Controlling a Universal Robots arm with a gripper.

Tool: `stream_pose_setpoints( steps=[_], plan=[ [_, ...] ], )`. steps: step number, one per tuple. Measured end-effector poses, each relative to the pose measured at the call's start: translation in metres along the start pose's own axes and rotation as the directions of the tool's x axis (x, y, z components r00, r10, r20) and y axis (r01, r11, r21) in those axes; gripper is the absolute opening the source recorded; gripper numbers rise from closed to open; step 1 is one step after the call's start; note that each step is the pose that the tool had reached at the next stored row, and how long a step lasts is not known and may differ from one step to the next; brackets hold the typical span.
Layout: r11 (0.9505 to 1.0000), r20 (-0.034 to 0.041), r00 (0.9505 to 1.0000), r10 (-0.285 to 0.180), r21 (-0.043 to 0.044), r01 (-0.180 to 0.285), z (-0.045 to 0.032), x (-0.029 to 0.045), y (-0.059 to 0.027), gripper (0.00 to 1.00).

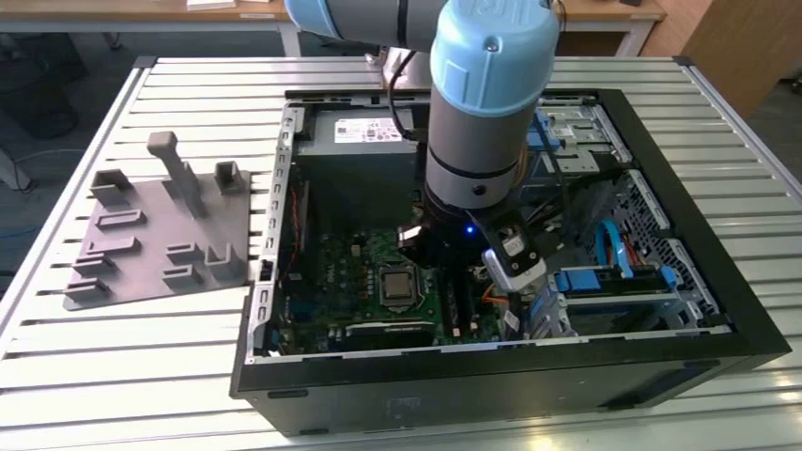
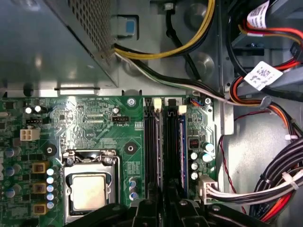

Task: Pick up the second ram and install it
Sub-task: 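Insert the second ram into the second slot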

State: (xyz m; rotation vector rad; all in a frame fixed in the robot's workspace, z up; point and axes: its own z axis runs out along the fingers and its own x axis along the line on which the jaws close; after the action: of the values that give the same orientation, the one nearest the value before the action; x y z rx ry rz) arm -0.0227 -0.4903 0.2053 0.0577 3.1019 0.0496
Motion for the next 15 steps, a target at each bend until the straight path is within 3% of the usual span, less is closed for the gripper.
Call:
stream_pose_setpoints(
  steps=[2,11,12,15],
  plan=[
    [1.0,0.0,1.0,0.0,-0.0001,0.0,-0.0033,-0.0001,0.0001,0.21],
    [1.0,0.0,1.0,0.0,-0.0001,0.0,-0.0435,-0.0017,0.0024,0.2],
    [1.0,0.0,1.0,0.0,0.0,0.0,-0.0468,-0.0017,0.0028,0.14],
    [1.0,0.0001,1.0,0.0,-0.0001,0.0,-0.0513,-0.0019,0.0033,0.1]
  ],
)
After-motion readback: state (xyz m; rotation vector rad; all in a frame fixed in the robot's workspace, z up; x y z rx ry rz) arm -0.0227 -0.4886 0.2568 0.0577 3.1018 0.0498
